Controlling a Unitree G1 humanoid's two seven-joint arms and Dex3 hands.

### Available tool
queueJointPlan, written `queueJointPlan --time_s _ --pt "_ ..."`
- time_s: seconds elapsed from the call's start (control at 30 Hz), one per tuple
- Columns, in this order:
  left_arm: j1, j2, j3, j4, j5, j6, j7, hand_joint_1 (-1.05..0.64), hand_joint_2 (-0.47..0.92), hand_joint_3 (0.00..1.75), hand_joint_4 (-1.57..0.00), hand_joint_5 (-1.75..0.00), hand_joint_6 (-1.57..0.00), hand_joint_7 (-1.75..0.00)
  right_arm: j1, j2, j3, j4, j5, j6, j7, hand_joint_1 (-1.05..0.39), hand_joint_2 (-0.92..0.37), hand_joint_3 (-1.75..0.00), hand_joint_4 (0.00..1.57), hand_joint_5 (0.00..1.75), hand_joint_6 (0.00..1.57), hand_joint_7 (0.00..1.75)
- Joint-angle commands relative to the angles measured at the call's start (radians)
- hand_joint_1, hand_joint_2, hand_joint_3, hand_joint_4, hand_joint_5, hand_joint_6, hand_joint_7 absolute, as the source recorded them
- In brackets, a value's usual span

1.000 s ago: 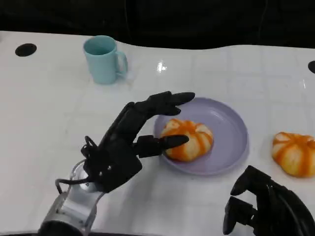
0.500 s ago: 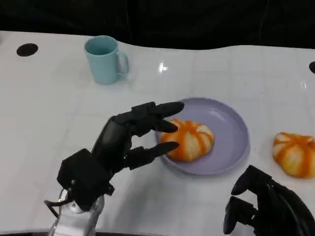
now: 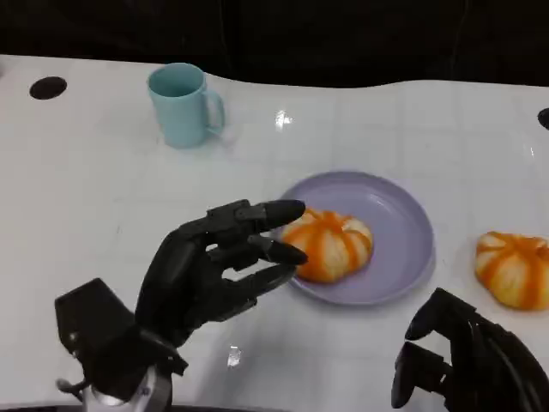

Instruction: Grasp the bread from the table and place it into the plate.

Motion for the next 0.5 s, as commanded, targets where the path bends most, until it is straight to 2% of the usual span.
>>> queueJointPlan --time_s 0.03,0.23,0.5 --pt "0.051 -0.007 0.021 -0.070 -0.066 0.060 -0.025 -0.31 0.92 0.07 -0.69 -0.90 -0.87 -0.23 0.003 -0.009 -0.012 -0.016 0.011 0.014 -0.005 -0.51 -0.92 -0.53 0.74 1.75 0.45 1.75" --pt "0.113 -0.013 0.031 -0.131 -0.104 0.107 -0.024 -0.36 0.92 0.08 -0.75 -0.96 -0.88 -0.23 0.004 -0.007 -0.010 -0.022 0.005 0.017 -0.012 -0.51 -0.92 -0.53 0.74 1.75 0.44 1.75" --pt "0.191 -0.013 0.033 -0.186 -0.092 0.116 -0.019 -0.40 0.92 0.18 -0.71 -1.06 -0.91 -0.22 -0.003 -0.013 -0.018 -0.008 0.019 0.014 0.009 -0.53 -0.92 -0.52 0.75 1.75 0.46 1.75"
